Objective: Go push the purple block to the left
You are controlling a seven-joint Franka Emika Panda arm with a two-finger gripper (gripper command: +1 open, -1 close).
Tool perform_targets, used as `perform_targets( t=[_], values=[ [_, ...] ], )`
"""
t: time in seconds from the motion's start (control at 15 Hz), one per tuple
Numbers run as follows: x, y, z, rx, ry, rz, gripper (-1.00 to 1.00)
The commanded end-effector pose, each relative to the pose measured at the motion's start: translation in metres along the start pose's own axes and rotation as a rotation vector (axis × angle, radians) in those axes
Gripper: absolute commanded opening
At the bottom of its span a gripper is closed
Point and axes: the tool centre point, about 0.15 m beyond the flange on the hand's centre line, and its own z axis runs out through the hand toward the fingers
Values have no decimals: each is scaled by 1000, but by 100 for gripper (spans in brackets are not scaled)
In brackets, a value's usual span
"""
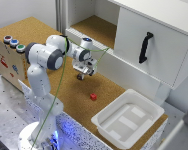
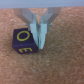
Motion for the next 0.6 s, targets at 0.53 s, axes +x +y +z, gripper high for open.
perform_targets(
  t=[0.53],
  values=[
    [2,-49,5,102,15,-64,-100]
  ],
)
